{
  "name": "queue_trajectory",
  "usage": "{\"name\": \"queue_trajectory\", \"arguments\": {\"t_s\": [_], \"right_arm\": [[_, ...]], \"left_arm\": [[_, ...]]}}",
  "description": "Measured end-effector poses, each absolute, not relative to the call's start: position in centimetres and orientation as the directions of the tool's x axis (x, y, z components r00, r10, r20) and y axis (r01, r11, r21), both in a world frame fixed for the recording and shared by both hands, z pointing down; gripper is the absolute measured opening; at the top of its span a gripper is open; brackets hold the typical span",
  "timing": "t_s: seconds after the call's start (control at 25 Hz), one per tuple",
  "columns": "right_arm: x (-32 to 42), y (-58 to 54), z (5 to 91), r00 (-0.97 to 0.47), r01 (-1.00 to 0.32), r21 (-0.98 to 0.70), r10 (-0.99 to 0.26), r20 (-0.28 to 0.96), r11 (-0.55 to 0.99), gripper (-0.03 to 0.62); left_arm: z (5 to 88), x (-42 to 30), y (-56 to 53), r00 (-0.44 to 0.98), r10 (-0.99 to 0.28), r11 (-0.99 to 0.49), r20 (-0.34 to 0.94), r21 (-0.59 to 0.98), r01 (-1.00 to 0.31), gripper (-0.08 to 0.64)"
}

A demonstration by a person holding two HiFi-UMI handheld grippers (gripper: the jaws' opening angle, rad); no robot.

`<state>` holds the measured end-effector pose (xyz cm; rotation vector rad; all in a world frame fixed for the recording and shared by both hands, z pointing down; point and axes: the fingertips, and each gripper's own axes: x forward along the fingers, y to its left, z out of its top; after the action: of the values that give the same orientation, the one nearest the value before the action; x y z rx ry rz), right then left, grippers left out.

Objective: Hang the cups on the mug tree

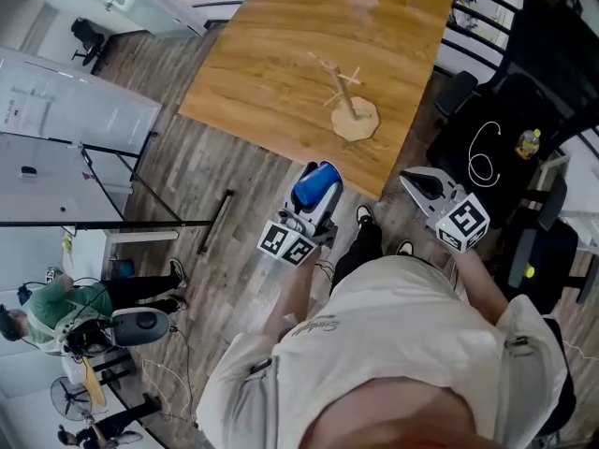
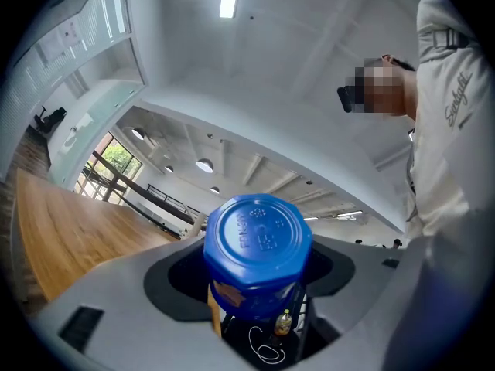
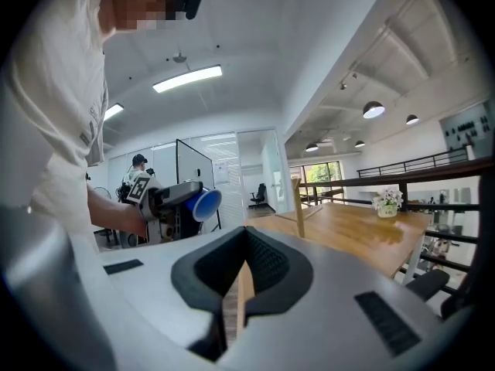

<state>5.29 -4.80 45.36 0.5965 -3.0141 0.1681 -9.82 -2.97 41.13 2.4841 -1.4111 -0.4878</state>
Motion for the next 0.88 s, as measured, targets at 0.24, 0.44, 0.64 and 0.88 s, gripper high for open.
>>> {"name": "queue_trajectory", "arguments": {"t_s": [0.24, 0.44, 0.64, 0.88], "right_arm": [[1.3, -9.1, 43.7, -0.936, -0.341, -0.024, -0.338, 0.1, 0.94, -0.005], [-1.6, -12.5, 43.0, -0.929, -0.361, -0.007, -0.359, 0.09, 0.932, -0.005], [-2.9, -13.8, 44.0, -0.914, -0.394, -0.015, -0.39, 0.114, 0.919, -0.005], [-3.2, -15.5, 45.6, -0.883, -0.452, -0.014, -0.445, 0.151, 0.892, -0.005]], "left_arm": [[41.0, -12.9, -7.9, 0.497, -0.845, -0.534, -0.197, 0.35, -0.77, 0.313], [41.2, -15.3, -11.3, 0.516, -0.828, -0.56, -0.219, 0.34, -0.755, 0.313], [41.7, -16.9, -13.8, 0.55, -0.804, -0.593, -0.224, 0.347, -0.726, 0.313], [42.8, -17.6, -16.0, 0.588, -0.782, -0.622, -0.208, 0.317, -0.716, 0.313]]}}
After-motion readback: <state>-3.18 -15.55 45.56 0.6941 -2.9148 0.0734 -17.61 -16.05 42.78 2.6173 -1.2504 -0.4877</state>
